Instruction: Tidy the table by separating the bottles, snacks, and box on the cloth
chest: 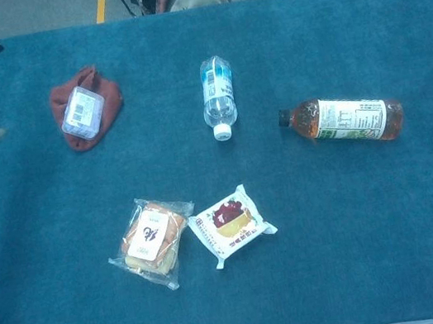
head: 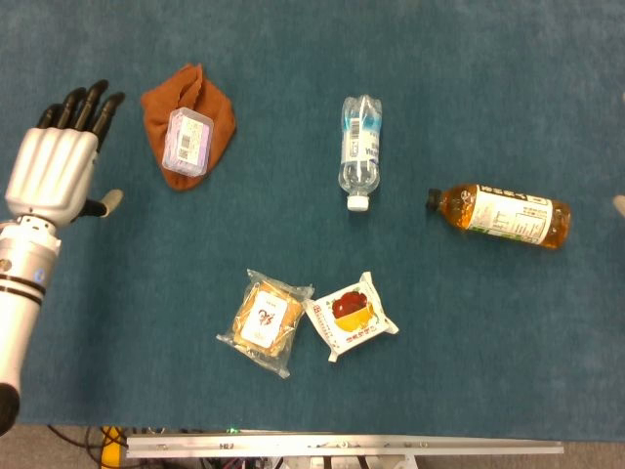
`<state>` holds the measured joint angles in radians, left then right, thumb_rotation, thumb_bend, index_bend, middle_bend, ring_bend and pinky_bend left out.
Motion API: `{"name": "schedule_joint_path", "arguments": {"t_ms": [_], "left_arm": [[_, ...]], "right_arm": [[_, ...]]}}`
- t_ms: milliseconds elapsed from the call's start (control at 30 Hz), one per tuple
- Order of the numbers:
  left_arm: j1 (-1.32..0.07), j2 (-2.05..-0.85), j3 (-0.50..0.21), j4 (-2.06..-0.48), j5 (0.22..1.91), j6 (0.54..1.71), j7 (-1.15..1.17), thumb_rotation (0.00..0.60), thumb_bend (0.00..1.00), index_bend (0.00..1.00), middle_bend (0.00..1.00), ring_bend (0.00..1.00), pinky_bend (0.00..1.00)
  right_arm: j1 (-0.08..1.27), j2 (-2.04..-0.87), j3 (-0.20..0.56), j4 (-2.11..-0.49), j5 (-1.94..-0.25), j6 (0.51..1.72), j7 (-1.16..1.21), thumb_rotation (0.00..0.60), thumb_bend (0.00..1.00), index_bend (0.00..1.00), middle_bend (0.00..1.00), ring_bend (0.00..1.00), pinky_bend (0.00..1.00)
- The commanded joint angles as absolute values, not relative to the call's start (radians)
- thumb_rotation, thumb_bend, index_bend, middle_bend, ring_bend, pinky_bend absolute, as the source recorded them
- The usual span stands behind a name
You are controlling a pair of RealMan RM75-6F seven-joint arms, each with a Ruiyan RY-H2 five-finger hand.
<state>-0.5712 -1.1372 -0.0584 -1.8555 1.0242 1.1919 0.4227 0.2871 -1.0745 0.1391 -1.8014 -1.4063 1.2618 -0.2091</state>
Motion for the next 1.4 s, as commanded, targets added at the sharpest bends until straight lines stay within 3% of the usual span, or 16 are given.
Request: {"name": "schedule_joint_path", "arguments": {"t_ms": [33,333,567,800,1033,1400], "left_arm": [[-0.549,-1.118,-0.047,-1.878,1.059,1.212,0.412,0.600,0.20,0.00,0.00,0.00,0.15],[-0.480,-1.073,0.000,-1.911,1.157,1.240,0.368,0.600,0.20,0.00,0.00,0.00,0.15],[-0.457,-1.062,0.015,-1.907,1.180,1.221,0.356,0.600,0.20,0.00,0.00,0.00,0.15],[-0.433,-1.048,0.025,-1.921,1.212,1.225,0.353,0.600,0.20,0.00,0.00,0.00,0.15],[-0.391,-1.014,0.033,-1.945,1.249,1.261,0.337,0.600,0.20,0.00,0.00,0.00,0.15],[-0.328,-0.971,0.048,-1.964,1.309,1.306,0.295,0.600,0.20,0.00,0.00,0.00,0.15]], "right_arm": [[0.328,-1.059,0.145,-1.815,-1.424,1.217,-0.246,0.600,0.14,0.09,0.28,0.28,0.39],[0.384,-1.050,0.128,-1.854,-1.426,1.139,-0.335,0.600,0.16,0.09,0.28,0.24,0.37],[0.397,-1.099,0.112,-1.833,-1.364,1.114,-0.393,0.600,0.01,0.09,0.26,0.24,0.37],[0.478,-1.113,0.134,-1.864,-1.319,1.019,-0.434,0.600,0.00,0.09,0.25,0.23,0.37],[0.601,-1.136,0.187,-1.884,-1.220,0.914,-0.503,0.526,0.00,0.09,0.25,0.21,0.37],[0.809,-1.312,0.222,-1.750,-1.044,0.864,-0.732,0.600,0.02,0.09,0.25,0.21,0.37]]}}
